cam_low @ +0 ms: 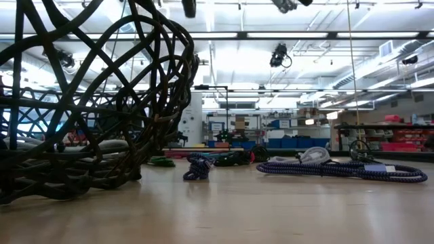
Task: Pick and place USB-C Cables
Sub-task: Put the black and white charger cable into the wire basket
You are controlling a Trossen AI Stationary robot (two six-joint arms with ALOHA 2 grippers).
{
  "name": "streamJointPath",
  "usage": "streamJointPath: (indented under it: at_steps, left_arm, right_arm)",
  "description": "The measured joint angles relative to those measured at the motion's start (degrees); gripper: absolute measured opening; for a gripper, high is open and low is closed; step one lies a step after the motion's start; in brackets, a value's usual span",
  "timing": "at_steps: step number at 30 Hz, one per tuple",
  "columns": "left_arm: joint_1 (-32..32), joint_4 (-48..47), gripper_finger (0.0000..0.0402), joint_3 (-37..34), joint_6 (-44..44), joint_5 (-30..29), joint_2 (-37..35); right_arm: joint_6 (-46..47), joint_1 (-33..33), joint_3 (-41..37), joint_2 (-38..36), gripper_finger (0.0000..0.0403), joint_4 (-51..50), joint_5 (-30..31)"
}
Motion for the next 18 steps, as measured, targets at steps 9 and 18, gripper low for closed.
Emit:
streamJointPath:
  at_steps: [9,18]
  left_arm:
    - [0.45,-0.60,0.0217,0.01,2.14,-1.22,1.70]
    - [2.36,1.20,0.0217,-0.02,2.13,-2.20,5.00]
  right_arm:
    - [-4.23,-2.60,-0.02,2.92,0.0019,5.99,-3.94]
    - [-4.88,-3.40,-0.07,4.67,0.0019,7.65,-5.90]
